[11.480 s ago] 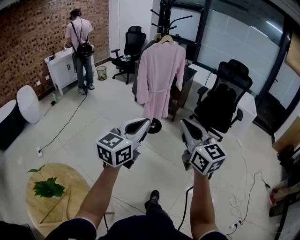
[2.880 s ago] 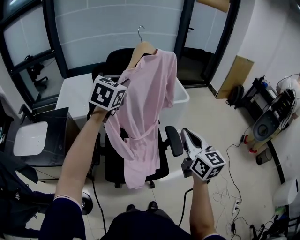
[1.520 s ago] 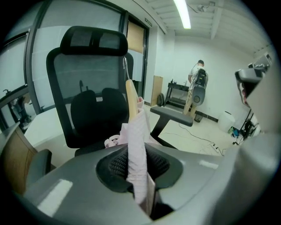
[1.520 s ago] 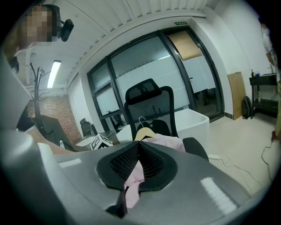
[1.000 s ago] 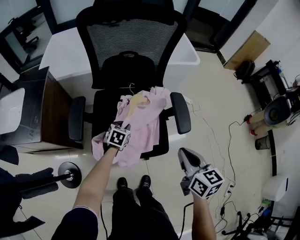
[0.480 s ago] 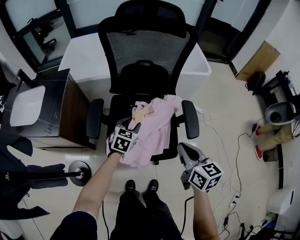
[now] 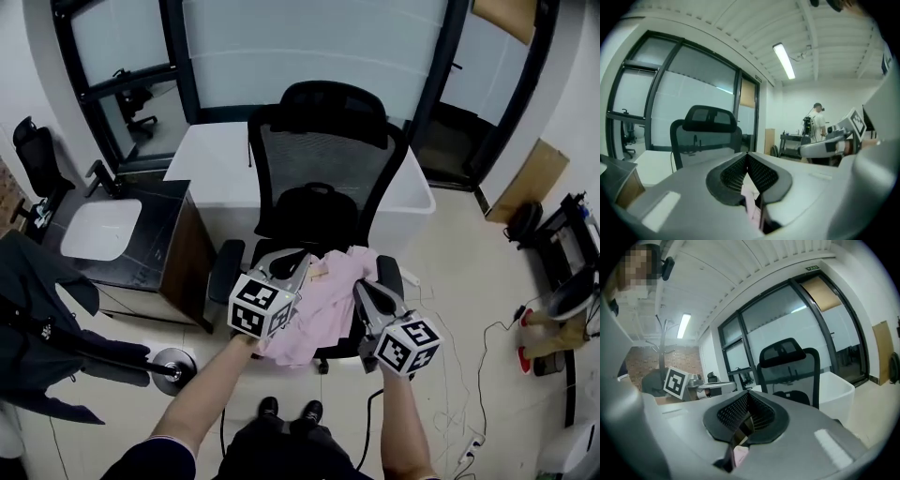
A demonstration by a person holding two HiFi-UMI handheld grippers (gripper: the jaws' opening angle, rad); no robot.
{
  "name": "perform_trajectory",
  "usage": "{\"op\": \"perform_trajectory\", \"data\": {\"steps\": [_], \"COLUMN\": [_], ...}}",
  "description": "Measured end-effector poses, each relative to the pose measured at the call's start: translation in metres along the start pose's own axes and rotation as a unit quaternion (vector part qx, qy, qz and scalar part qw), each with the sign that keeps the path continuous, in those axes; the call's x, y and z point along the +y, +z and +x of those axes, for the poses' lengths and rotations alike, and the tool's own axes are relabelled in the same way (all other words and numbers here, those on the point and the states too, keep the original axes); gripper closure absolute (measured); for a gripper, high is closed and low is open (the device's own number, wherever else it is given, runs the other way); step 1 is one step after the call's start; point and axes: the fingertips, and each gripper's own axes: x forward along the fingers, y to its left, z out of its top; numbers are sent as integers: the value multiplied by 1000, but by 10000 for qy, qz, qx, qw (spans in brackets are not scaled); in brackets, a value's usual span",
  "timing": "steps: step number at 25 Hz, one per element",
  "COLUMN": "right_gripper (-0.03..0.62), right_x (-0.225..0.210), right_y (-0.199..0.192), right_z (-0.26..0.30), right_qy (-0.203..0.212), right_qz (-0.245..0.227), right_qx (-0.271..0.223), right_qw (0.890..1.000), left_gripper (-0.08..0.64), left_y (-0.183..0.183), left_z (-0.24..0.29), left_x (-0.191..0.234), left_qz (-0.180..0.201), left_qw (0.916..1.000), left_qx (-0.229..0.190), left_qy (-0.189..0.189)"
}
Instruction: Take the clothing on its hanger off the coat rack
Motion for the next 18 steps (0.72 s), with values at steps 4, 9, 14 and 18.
{"op": "perform_trajectory", "data": {"steps": [4, 9, 14, 18], "right_gripper": [591, 591, 592, 592], "right_x": [14, 33, 42, 45], "right_y": [51, 89, 107, 111], "right_z": [10, 17, 23, 25], "right_qy": [185, 319, 375, 370], "right_qz": [-340, -682, -904, -993], "right_qx": [-420, -704, -790, -801], "right_qw": [9984, 9947, 9921, 9911], "left_gripper": [548, 548, 548, 548], "left_y": [40, 61, 75, 79], "left_z": [-15, -32, -38, -41], "left_x": [-14, -26, -28, -26], "left_qz": [-154, -333, -365, -410], "left_qw": [9993, 9975, 9965, 9958], "left_qx": [-314, -427, -512, -561], "left_qy": [-165, -446, -552, -591]}}
